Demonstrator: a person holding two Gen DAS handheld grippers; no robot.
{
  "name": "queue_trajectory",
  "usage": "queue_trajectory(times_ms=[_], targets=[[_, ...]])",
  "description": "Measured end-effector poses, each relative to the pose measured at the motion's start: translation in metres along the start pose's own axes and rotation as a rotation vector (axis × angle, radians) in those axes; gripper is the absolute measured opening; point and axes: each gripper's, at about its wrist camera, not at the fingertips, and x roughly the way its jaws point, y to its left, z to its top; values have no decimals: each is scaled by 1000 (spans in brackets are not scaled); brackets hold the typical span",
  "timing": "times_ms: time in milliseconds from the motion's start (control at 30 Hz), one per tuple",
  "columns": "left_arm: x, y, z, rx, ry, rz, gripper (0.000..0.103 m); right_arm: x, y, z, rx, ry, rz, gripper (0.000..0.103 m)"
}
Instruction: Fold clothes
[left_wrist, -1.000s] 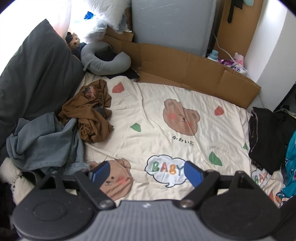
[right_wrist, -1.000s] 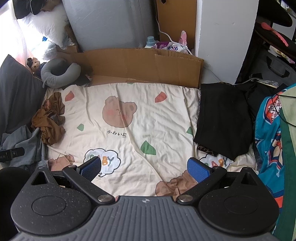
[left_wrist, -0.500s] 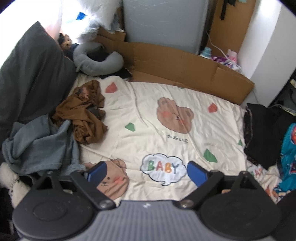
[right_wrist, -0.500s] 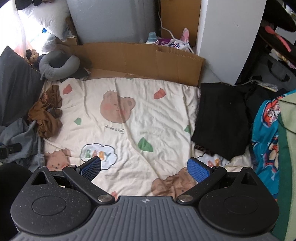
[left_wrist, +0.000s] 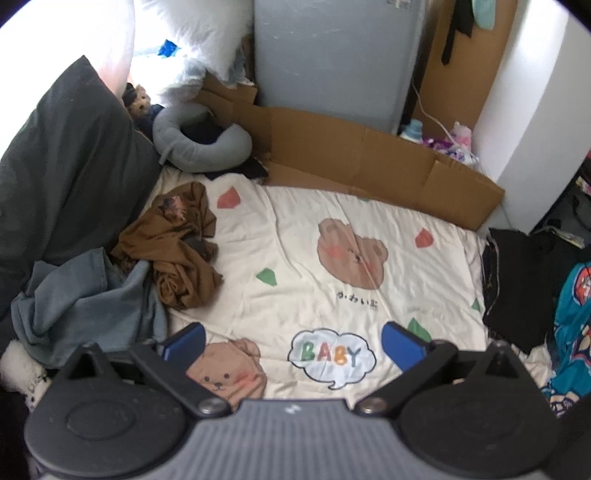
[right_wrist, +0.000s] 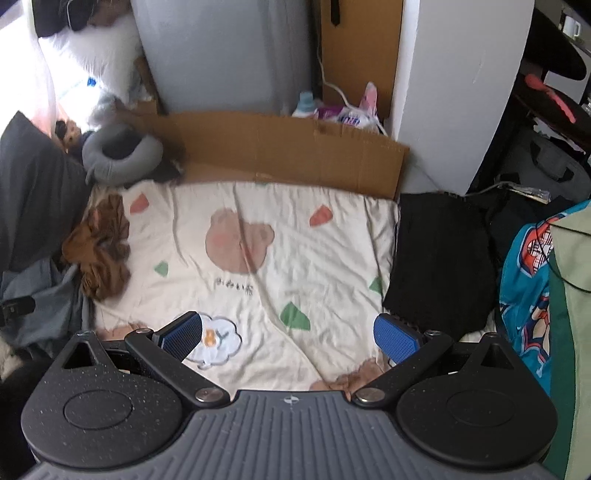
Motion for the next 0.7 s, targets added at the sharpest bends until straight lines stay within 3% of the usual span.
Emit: queue_trajectory(times_ms=[300,700], targets=[[-5,22,11,27,-27,-48,102,-5,1,11,-13,-17,5,102],[17,54,19,31,-29,11,102,34,19,14,-68,-23,-22,102]])
